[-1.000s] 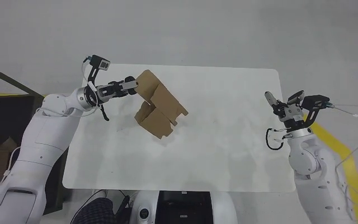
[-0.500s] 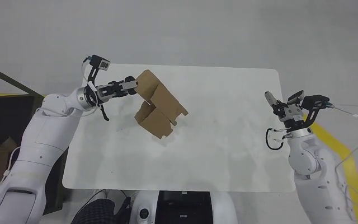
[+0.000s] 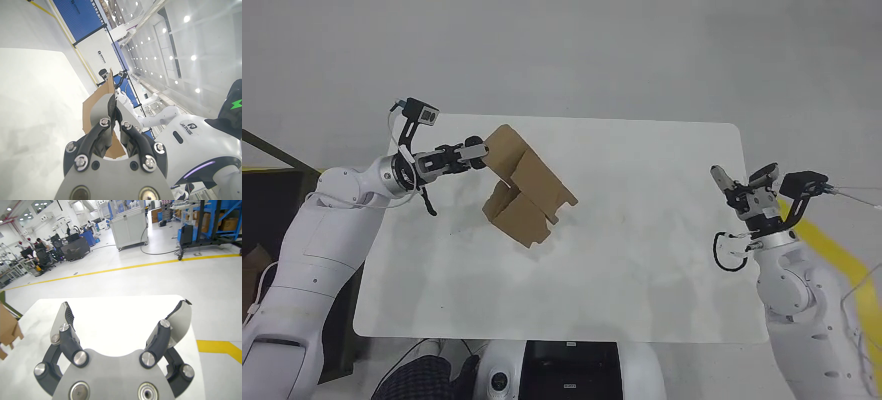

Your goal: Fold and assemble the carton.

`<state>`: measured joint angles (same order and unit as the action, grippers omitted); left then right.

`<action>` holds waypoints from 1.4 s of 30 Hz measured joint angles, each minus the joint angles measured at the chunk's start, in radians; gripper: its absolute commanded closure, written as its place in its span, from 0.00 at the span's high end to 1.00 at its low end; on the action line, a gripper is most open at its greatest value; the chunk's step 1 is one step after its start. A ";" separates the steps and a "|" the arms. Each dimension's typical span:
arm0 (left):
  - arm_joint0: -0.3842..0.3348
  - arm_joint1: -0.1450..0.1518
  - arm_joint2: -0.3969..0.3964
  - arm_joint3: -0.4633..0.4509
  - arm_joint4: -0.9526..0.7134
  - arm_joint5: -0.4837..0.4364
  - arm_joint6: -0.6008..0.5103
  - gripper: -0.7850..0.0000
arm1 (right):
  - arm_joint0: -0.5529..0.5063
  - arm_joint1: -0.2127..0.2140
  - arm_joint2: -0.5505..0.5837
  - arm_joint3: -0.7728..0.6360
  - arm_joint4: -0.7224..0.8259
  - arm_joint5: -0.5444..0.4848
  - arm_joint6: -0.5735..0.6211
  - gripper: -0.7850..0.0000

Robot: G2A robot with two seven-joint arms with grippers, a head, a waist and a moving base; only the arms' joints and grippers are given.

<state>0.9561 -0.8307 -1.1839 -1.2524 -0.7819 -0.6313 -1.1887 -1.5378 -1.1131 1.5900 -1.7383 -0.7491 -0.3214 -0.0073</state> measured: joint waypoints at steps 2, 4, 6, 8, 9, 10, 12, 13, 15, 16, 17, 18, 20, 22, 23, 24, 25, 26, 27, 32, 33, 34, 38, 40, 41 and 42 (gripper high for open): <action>0.000 0.000 0.000 0.000 0.000 0.000 0.000 0.00 | -0.016 0.001 0.004 -0.021 0.064 -0.048 0.037 1.00; 0.000 0.000 0.000 0.000 0.000 0.000 0.000 0.00 | -0.030 0.001 0.002 -0.037 0.124 -0.088 0.070 1.00; 0.000 0.000 0.000 0.000 0.000 0.000 0.000 0.00 | -0.043 0.001 -0.003 -0.050 0.196 -0.123 0.109 1.00; 0.000 0.000 0.000 0.000 0.000 0.000 0.000 0.00 | -0.056 0.000 -0.016 -0.065 0.263 -0.148 0.144 1.00; 0.000 0.000 0.000 0.000 0.000 0.000 0.000 0.00 | -0.062 -0.001 -0.023 -0.072 0.286 -0.156 0.156 1.00; 0.000 0.000 0.000 0.000 0.000 0.000 0.000 0.00 | -0.070 -0.002 -0.033 -0.081 0.309 -0.165 0.167 1.00; 0.000 0.000 0.000 0.000 0.000 0.000 0.000 0.00 | -0.092 -0.004 -0.063 -0.105 0.356 -0.186 0.187 1.00; 0.000 0.000 0.000 0.000 0.000 0.000 0.000 0.00 | -0.101 -0.005 -0.077 -0.116 0.374 -0.194 0.197 1.00; 0.000 0.000 0.000 0.000 0.000 0.000 0.000 0.00 | -0.121 -0.007 -0.112 -0.144 0.410 -0.213 0.224 1.00; 0.000 0.000 0.000 0.000 0.000 0.000 0.000 0.00 | -0.129 -0.008 -0.128 -0.156 0.422 -0.219 0.236 1.00; 0.000 0.000 0.000 0.000 0.000 0.000 0.000 0.00 | -0.137 -0.009 -0.147 -0.170 0.433 -0.225 0.248 1.00; 0.000 0.000 0.000 0.000 0.000 0.000 0.000 0.00 | -0.142 -0.010 -0.160 -0.179 0.436 -0.228 0.254 1.00; 0.000 0.000 0.000 0.000 0.000 0.000 0.000 0.00 | -0.150 -0.013 -0.195 -0.195 0.430 -0.232 0.258 1.00; 0.000 0.000 0.000 0.000 0.000 0.000 0.000 0.00 | -0.152 -0.016 -0.225 -0.207 0.416 -0.237 0.250 1.00; 0.000 0.000 0.000 0.000 0.000 0.000 0.000 0.00 | -0.152 -0.018 -0.246 -0.213 0.401 -0.245 0.242 1.00; 0.000 0.000 0.000 0.000 0.000 0.000 0.000 0.00 | -0.152 -0.020 -0.262 -0.214 0.391 -0.252 0.237 1.00; 0.000 0.000 0.000 0.000 0.000 0.000 0.000 0.00 | -0.149 -0.022 -0.278 -0.214 0.382 -0.258 0.233 1.00; 0.000 0.000 0.000 0.000 0.000 0.000 0.000 0.00 | -0.144 -0.024 -0.300 -0.210 0.374 -0.266 0.229 1.00; 0.000 0.000 0.000 0.000 0.000 0.000 0.000 0.00 | -0.137 -0.026 -0.314 -0.204 0.370 -0.269 0.227 1.00; 0.000 0.000 0.000 0.000 0.000 0.000 0.000 0.00 | -0.100 -0.031 -0.339 -0.163 0.351 -0.249 0.220 1.00; 0.000 0.000 0.000 0.000 0.000 0.000 0.000 0.00 | -0.100 -0.031 -0.338 -0.163 0.351 -0.249 0.220 1.00; 0.000 0.000 0.000 0.000 0.000 0.000 0.000 0.00 | -0.101 -0.031 -0.338 -0.163 0.351 -0.250 0.220 1.00; 0.000 0.000 0.000 0.000 0.000 0.000 0.000 0.00 | -0.101 -0.031 -0.338 -0.164 0.351 -0.250 0.220 1.00; 0.000 0.000 0.000 0.000 0.000 0.000 0.000 0.00 | -0.101 -0.031 -0.338 -0.164 0.351 -0.250 0.220 1.00; 0.000 0.000 0.000 0.000 0.000 0.000 0.000 0.00 | -0.101 -0.031 -0.338 -0.164 0.351 -0.250 0.220 1.00; 0.000 0.000 0.000 0.000 0.000 0.000 0.000 0.00 | -0.101 -0.031 -0.338 -0.164 0.351 -0.250 0.220 1.00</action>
<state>0.9561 -0.8307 -1.1839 -1.2524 -0.7819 -0.6313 -1.1887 -1.6388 -1.1438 1.2519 -1.9021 -0.3977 -0.5715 0.2125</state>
